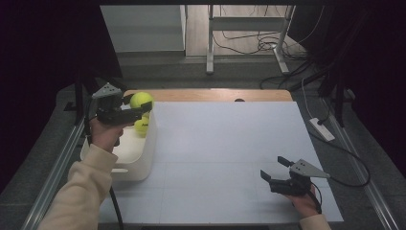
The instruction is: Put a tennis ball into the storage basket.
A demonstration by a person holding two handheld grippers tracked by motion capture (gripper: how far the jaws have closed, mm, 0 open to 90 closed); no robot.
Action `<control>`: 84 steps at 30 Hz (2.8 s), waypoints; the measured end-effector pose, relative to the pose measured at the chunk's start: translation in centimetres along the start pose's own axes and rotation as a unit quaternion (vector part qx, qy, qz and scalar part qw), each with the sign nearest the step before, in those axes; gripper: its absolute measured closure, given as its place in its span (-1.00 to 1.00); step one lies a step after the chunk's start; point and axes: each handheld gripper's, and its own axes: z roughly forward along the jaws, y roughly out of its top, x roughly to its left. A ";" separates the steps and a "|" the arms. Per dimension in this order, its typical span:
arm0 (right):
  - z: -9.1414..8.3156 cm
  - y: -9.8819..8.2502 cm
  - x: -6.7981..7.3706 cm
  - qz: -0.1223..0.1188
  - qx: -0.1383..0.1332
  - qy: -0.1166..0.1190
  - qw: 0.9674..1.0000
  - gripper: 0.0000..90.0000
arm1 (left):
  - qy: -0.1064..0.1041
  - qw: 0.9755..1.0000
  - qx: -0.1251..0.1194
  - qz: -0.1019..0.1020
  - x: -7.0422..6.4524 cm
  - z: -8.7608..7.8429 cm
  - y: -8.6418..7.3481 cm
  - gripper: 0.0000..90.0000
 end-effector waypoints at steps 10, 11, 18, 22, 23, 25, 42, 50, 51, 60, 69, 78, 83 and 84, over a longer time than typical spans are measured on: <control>0.0 0.0 0.0 0.000 0.001 -0.001 1.000 -0.73 | 0.035 0.999 0.012 -0.017 1.8 0.0 -0.7 -0.40; 0.0 0.0 0.0 0.000 0.000 -0.001 1.000 -0.73 | 0.035 0.999 0.012 -0.017 1.8 0.0 -0.7 -0.40; 0.0 0.0 0.0 -0.001 0.001 -0.001 1.000 -0.73 | 0.051 0.998 0.020 -0.025 2.7 0.3 -0.9 -0.40; 0.0 0.0 0.0 -0.001 0.001 0.000 1.000 -0.73 | 0.062 0.997 0.025 -0.029 3.0 0.5 -1.0 -0.40; 0.0 0.0 0.0 -0.001 0.001 0.000 1.000 -0.73 | 0.076 0.996 0.029 -0.032 3.2 0.6 -1.0 -0.40; 0.0 0.0 0.0 -0.001 0.001 0.000 1.000 -0.73 | 0.081 0.996 0.030 -0.033 3.3 0.6 -1.0 -0.40; 0.0 0.0 0.0 0.001 0.001 0.000 1.000 -0.73 | 0.122 0.989 0.064 -0.054 5.6 1.6 -1.7 -0.40; 0.0 0.0 -0.1 0.003 0.000 0.000 1.000 -0.73 | 0.128 0.983 0.117 -0.061 6.6 2.5 -2.4 -0.40; 0.0 0.0 0.0 0.003 -0.001 0.000 1.000 -0.73 | 0.128 0.983 0.118 -0.063 6.6 2.4 -2.4 -0.40; 0.0 0.0 0.0 0.001 0.000 0.000 1.000 -0.73 | 0.139 0.980 0.122 -0.067 7.0 2.5 -2.7 -0.40; 0.0 0.0 0.0 0.001 0.000 0.000 1.000 -0.73 | 0.152 0.978 0.125 -0.070 7.5 2.3 -2.9 -0.41; 0.0 0.0 -0.1 0.002 0.001 0.000 1.000 -0.73 | 0.155 0.980 0.097 -0.079 7.4 1.8 -2.8 -0.55; -0.1 0.0 0.0 0.000 0.001 0.000 1.000 -0.73 | 0.139 0.985 0.086 -0.062 6.5 1.5 -2.4 -0.69; -0.1 0.0 0.0 0.000 0.001 0.000 1.000 -0.73 | 0.133 0.986 0.083 -0.059 6.3 1.4 -2.3 -0.70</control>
